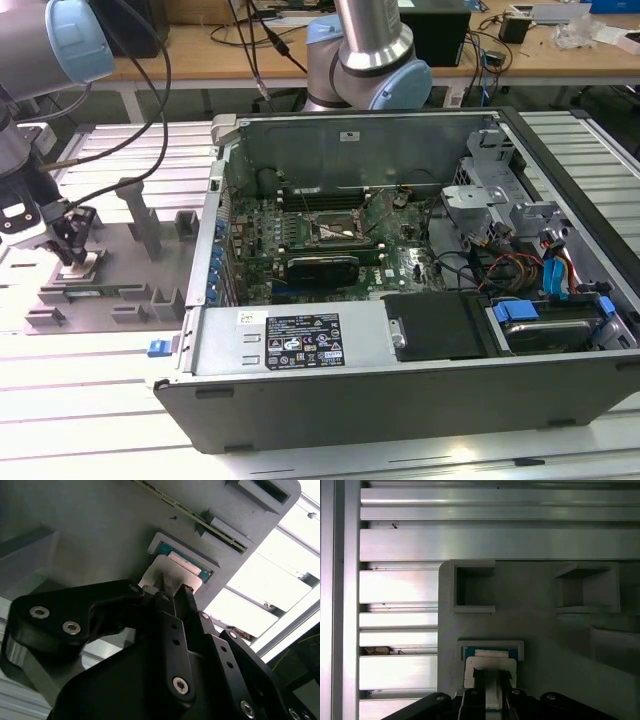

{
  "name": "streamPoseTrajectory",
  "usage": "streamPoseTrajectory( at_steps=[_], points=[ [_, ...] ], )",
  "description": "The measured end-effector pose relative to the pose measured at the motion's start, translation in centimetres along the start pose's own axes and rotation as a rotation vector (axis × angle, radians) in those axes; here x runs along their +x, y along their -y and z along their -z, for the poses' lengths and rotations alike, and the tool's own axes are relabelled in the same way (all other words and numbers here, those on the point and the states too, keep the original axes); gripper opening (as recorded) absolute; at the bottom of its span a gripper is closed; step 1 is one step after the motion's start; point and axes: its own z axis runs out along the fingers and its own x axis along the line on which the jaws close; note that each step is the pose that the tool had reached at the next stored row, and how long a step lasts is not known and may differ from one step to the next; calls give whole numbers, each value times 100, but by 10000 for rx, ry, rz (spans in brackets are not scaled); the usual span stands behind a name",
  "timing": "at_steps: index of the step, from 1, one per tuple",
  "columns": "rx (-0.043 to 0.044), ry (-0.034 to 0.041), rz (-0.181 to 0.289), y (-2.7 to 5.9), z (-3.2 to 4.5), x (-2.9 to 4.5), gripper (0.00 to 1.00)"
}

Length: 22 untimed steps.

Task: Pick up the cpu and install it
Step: 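Pick up the cpu and move it towards the insertion slot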

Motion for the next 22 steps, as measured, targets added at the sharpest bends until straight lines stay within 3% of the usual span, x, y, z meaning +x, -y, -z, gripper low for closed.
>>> streamPoseTrajectory(
  at_steps=[2, 4, 5, 8, 9, 15, 22],
  points=[
    [1, 0, 1, 0, 0, 0, 36],
    [1, 0, 3, 0, 0, 0, 42],
    [2, 0, 4, 0, 0, 0, 54],
    [2, 0, 6, 0, 0, 0, 60],
    [3, 0, 7, 0, 0, 0, 66],
    [4, 1, 10, 0, -2, 0, 66],
    [3, 1, 10, 3, -67, 2, 66]
  ],
)
